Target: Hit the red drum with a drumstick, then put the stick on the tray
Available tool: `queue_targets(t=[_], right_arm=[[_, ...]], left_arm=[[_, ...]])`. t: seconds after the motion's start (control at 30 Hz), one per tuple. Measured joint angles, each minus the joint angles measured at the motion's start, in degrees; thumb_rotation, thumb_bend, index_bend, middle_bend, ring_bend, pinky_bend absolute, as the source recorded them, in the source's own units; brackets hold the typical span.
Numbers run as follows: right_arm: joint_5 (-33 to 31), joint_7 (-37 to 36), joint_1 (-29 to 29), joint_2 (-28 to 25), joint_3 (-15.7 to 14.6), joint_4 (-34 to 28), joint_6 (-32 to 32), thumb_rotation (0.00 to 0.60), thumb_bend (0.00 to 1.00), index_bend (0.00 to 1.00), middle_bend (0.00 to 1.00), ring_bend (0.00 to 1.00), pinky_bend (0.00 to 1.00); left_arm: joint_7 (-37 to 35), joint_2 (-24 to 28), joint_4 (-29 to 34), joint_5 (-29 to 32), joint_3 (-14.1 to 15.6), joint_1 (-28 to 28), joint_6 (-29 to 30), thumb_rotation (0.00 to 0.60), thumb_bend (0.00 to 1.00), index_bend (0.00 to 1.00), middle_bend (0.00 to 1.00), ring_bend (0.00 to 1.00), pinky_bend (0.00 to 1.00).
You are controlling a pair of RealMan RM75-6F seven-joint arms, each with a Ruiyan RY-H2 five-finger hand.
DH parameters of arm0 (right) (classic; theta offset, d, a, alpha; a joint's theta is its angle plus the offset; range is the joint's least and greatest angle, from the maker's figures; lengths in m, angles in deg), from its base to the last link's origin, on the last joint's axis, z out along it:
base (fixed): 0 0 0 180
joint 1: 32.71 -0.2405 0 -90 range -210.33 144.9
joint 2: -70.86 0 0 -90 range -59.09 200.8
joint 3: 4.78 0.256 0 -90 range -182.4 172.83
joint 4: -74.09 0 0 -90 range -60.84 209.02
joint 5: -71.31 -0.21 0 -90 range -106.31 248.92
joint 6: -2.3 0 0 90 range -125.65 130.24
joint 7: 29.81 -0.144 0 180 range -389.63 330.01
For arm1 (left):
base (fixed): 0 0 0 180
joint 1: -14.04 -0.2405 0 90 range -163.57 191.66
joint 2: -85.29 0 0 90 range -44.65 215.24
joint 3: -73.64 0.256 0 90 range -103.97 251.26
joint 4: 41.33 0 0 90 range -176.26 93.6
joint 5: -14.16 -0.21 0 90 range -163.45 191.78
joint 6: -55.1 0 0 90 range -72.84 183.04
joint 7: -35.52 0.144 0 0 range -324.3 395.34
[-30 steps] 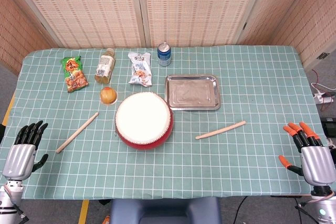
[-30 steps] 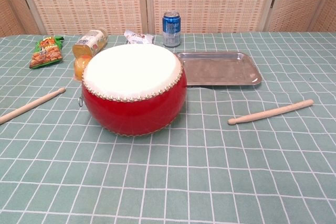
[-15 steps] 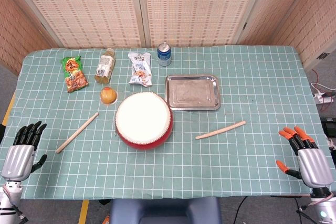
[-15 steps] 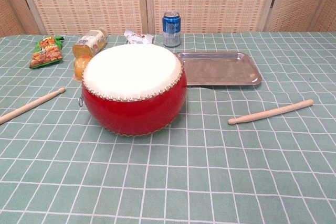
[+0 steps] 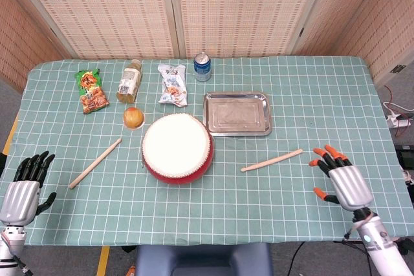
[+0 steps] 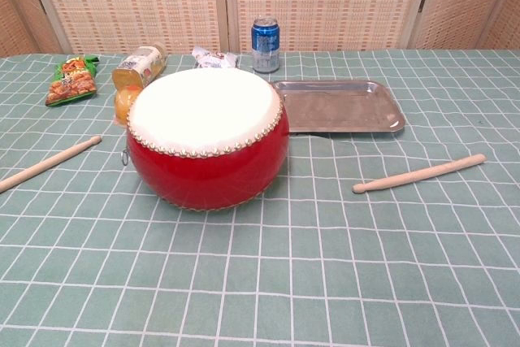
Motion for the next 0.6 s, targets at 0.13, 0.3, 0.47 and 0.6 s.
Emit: queue_targets(t=[0.13, 0.3, 0.47, 0.6], right_arm=[[-2.22, 2.41, -5.66, 3.82, 1.58, 3.20, 8.51, 0.600, 0.19, 0.38, 0.14, 0.08, 0.22], [-4.86, 4.90, -12.11, 10.67, 3.29, 10.76, 15.44, 0.600, 0.21, 0.39, 0.14, 0.08, 0.22], [-6.65, 5.58, -16.23, 16.43, 4.19, 17.59, 20.09, 0.600, 0.25, 0.41, 0.14, 0.08, 0.22], [-7.32, 5.40, -18.27, 19.88, 4.21, 21.54, 22.34, 0.600, 0.27, 0.43, 0.14, 0.08, 0.22]], left_arm=[[-0.49, 0.04, -0.47, 0.28, 0.21, -0.43, 0.15, 0.600, 0.24, 0.00, 0.01, 0.00, 0.02], [-1.07, -0.15, -1.20, 0.66, 0.31, -0.72, 0.05, 0.600, 0.24, 0.00, 0.01, 0.00, 0.02], [-1.69, -0.39, -1.86, 1.01, 0.34, -0.84, -0.30, 0.600, 0.24, 0.00, 0.01, 0.00, 0.02], [-2.11, -0.54, -2.33, 1.31, 0.31, -0.90, -0.56, 0.600, 0.24, 0.00, 0.01, 0.00, 0.02]])
